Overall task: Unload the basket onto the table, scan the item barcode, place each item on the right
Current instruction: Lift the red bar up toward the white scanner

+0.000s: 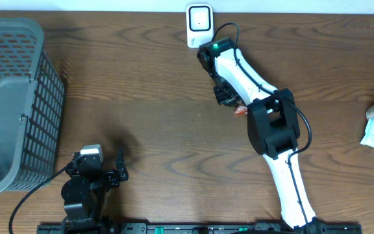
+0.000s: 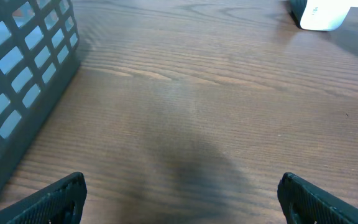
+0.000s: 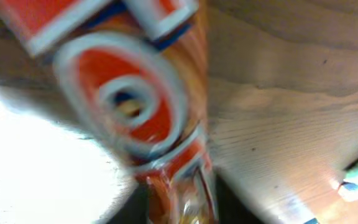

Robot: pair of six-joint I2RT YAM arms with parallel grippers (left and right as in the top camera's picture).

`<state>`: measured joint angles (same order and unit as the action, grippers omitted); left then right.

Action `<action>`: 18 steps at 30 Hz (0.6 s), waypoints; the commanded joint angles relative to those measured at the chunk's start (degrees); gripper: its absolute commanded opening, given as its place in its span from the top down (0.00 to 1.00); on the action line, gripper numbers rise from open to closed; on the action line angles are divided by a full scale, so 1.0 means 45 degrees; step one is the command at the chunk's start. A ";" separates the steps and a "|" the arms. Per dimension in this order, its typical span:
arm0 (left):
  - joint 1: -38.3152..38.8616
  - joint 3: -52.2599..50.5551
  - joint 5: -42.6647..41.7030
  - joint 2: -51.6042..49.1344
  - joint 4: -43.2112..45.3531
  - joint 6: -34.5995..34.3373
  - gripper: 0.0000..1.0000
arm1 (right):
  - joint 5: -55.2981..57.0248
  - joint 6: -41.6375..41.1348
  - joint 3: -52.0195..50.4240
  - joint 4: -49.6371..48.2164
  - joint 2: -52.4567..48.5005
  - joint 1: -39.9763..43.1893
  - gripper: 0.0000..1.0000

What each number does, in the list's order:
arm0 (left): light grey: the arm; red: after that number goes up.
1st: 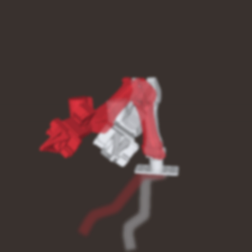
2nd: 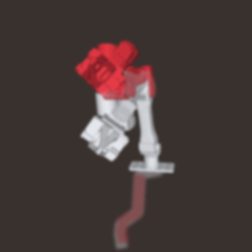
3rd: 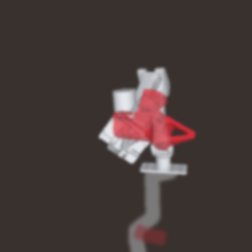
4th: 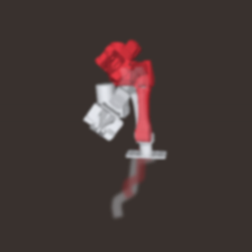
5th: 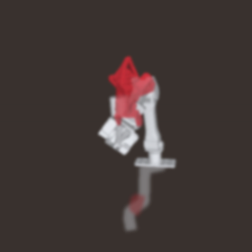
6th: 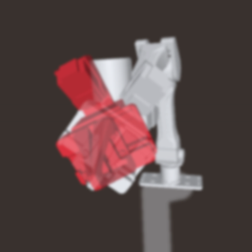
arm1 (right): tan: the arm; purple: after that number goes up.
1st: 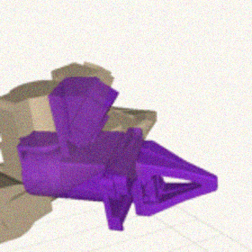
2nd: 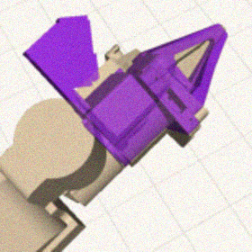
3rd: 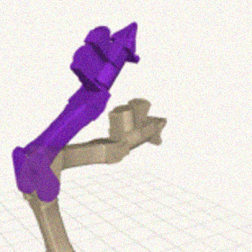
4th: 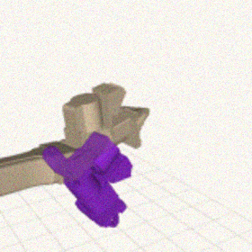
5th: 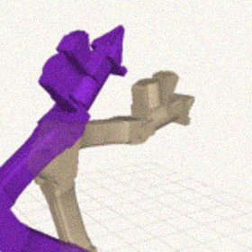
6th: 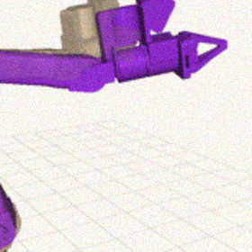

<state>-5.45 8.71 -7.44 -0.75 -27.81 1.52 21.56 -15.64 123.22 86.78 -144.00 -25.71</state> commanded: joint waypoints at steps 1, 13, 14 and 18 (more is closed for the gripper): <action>0.0029 -0.0194 -0.0253 0.0034 0.0010 -0.0015 0.02 | 0.0423 0.0204 0.0355 0.0126 -0.0121 -0.0151 0.47; 0.0029 -0.0194 -0.0253 0.0034 0.0010 -0.0015 0.02 | 0.1209 -0.0194 0.2016 0.1530 0.1117 -0.1137 0.01; 0.0029 -0.0194 -0.0253 0.0034 0.0010 -0.0015 0.02 | 0.1987 -0.0743 0.2011 0.1812 0.1117 -0.1341 0.01; 0.0029 -0.0194 -0.0253 0.0034 0.0010 -0.0015 0.02 | 0.3929 -0.1855 0.1564 0.2171 0.1117 -0.2045 0.01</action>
<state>-5.45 8.71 -7.60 -0.75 -27.81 1.52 30.83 -18.98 131.17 96.40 -140.66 -32.64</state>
